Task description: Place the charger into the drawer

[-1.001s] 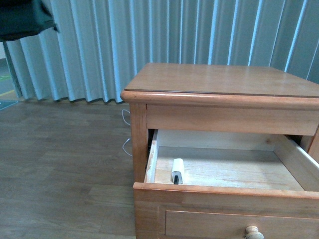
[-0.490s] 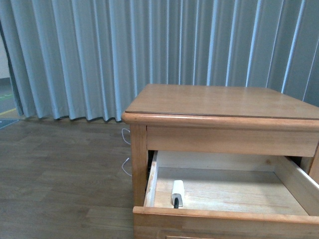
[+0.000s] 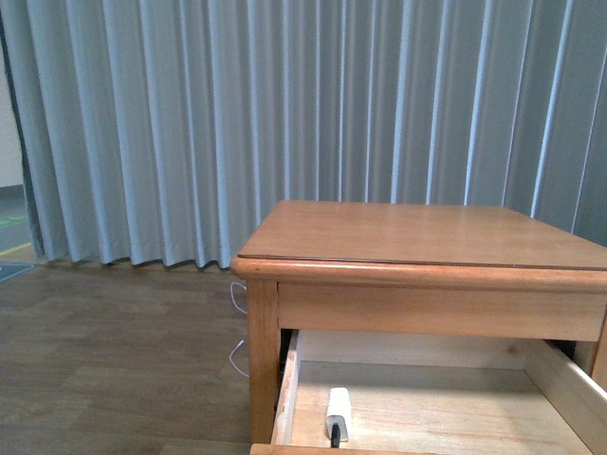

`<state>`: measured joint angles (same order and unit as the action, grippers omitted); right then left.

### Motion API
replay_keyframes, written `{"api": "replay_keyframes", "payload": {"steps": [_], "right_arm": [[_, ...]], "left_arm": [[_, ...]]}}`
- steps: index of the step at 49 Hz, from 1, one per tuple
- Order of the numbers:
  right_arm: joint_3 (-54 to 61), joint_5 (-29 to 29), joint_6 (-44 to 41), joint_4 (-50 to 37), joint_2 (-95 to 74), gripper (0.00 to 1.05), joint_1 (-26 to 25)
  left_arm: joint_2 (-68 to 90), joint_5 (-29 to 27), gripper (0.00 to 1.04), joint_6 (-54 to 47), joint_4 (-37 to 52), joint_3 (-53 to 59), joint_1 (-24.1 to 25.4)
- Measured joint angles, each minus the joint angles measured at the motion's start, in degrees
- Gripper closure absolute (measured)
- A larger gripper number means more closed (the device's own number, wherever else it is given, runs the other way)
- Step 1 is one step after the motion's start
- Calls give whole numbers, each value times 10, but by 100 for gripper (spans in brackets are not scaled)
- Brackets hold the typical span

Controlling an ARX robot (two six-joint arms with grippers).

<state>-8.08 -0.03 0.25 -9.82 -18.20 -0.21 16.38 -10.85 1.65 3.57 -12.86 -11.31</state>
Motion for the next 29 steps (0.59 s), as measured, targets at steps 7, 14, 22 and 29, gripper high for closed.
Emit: {"api": "replay_keyframes", "payload": {"steps": [7, 14, 22, 29], "right_arm": [[0, 0, 0, 0, 0, 8, 0], [0, 0, 0, 0, 0, 8, 0], [0, 0, 0, 0, 0, 8, 0], [0, 0, 0, 0, 0, 8, 0]], "left_arm": [[-24, 31, 67, -7, 2, 33, 31], [-96, 102, 92, -11, -48, 53, 104], [-114, 108, 101, -12, -47, 70, 110], [-123, 107, 101, -12, -45, 83, 111]]}}
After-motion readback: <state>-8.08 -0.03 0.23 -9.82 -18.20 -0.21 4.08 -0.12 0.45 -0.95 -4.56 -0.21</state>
